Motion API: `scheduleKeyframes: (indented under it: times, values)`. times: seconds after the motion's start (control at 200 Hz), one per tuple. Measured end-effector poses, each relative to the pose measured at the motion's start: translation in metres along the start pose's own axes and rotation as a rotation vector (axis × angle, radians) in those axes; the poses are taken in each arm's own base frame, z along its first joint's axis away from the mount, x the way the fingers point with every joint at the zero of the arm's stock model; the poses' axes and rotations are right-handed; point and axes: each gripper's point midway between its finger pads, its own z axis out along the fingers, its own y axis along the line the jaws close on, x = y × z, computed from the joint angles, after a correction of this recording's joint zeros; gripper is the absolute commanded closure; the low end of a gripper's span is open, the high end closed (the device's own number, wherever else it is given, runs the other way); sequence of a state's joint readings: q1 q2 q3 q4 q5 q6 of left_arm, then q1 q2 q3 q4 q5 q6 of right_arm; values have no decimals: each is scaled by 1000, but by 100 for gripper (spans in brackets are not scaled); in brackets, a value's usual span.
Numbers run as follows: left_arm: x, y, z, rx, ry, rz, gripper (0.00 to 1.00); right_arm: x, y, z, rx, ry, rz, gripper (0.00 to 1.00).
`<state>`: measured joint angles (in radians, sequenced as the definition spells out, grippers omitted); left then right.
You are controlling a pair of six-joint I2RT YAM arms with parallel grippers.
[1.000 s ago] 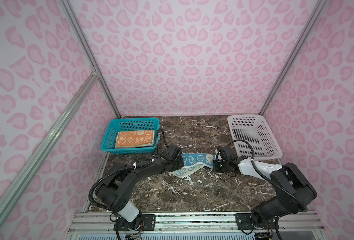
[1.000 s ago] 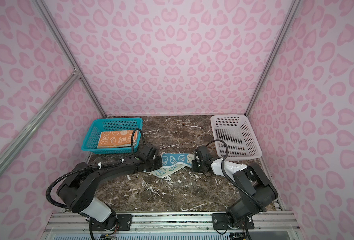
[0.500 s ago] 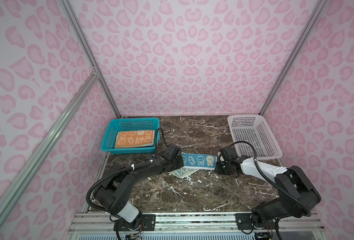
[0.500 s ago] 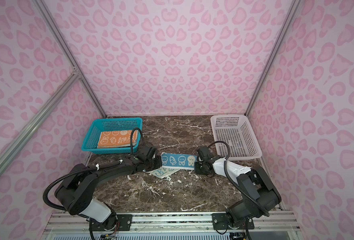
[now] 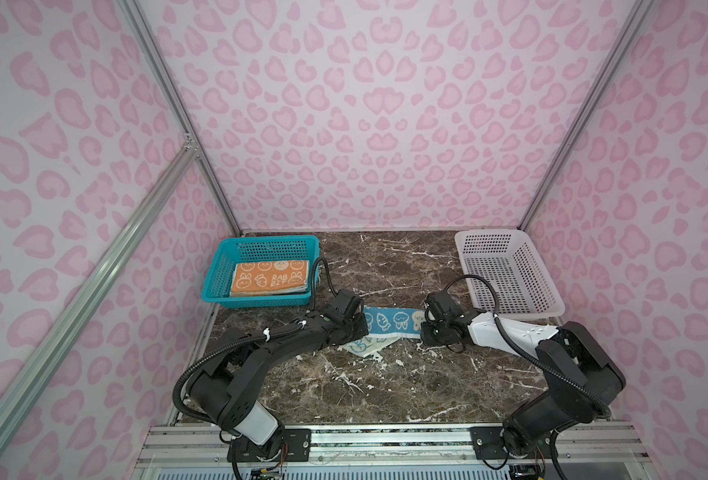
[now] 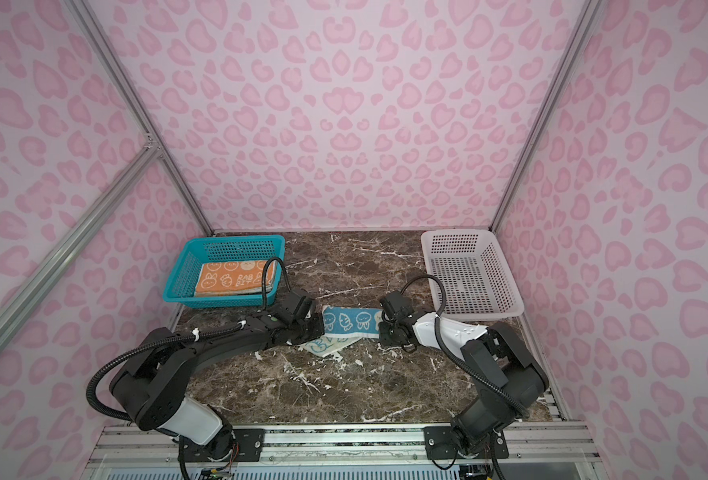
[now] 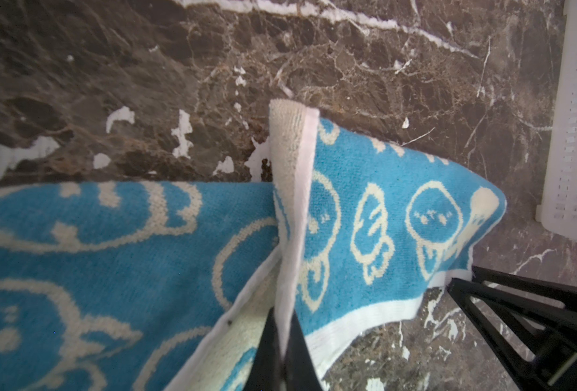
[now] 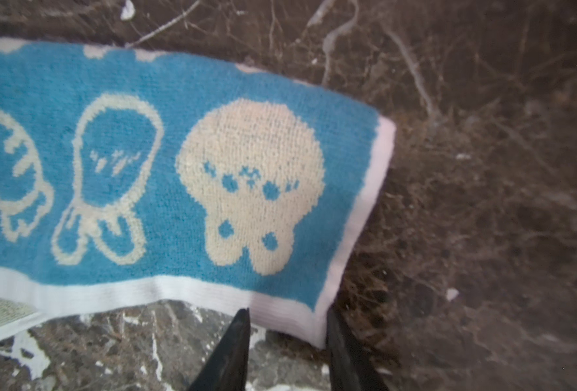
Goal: Fold and stack the towels
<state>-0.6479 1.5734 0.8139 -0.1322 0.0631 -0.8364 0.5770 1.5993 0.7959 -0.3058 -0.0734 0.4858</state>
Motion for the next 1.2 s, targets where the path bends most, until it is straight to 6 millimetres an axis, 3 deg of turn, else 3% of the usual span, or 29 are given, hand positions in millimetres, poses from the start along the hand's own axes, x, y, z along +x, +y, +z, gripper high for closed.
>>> scheduleKeyframes:
  times: [0.23, 0.405, 0.615, 0.69, 0.78, 0.96, 1.2]
  values:
    - [0, 1, 0, -3, -3, 0, 97, 2, -2, 9, 95, -11, -46, 88]
    - [0, 1, 0, -5, -2, 0, 97, -9, 3, 15, 103, -47, -47, 100]
    - [2, 5, 1, -14, 2, -1, 97, -15, 7, 8, 88, -56, -42, 100]
    - [-2, 4, -2, -22, 4, -1, 97, -7, 2, -2, 93, -4, -40, 100]
    - [-25, -14, -20, -6, -34, 18, 97, -17, 4, -30, 77, 1, -31, 100]
    - [-102, -74, -88, 96, -216, 81, 97, -97, 23, -117, -39, -198, 16, 100]
    - [-180, -114, -175, 156, -383, 104, 98, -180, 37, -230, -163, -428, 32, 100]
